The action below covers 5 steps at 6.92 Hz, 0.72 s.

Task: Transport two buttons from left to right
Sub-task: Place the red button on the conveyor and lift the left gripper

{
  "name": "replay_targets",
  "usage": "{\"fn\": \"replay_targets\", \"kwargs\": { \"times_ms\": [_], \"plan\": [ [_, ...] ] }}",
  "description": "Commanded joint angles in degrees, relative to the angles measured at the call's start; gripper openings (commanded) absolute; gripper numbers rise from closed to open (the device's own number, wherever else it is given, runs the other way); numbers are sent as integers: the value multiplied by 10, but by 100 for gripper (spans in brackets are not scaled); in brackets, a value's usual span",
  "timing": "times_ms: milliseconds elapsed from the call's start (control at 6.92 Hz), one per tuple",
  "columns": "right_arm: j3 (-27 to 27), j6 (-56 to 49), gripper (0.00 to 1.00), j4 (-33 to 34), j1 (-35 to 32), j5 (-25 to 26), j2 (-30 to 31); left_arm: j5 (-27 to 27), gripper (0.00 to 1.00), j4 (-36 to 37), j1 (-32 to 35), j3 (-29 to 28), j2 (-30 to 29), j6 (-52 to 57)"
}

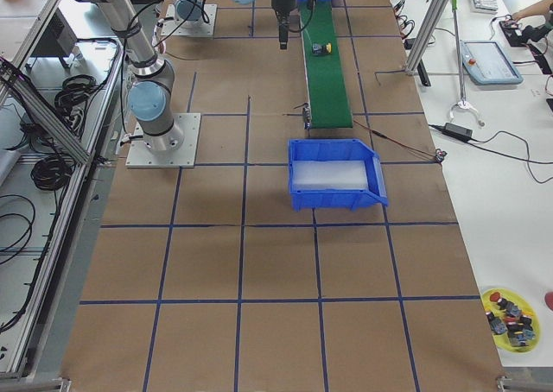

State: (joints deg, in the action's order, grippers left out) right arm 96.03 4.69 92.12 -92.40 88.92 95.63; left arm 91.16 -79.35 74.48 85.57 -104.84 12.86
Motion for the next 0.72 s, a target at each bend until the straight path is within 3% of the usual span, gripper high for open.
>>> {"fn": "replay_targets", "kwargs": {
  "times_ms": [0, 578],
  "plan": [
    [0, 0, 100, 0, 2, -1, -2, -2, 10, 12, 51, 13, -18, -61],
    [0, 0, 100, 0, 1, -1, -2, -3, 10, 124, 57, 50, -99, -68]
  ]
}}
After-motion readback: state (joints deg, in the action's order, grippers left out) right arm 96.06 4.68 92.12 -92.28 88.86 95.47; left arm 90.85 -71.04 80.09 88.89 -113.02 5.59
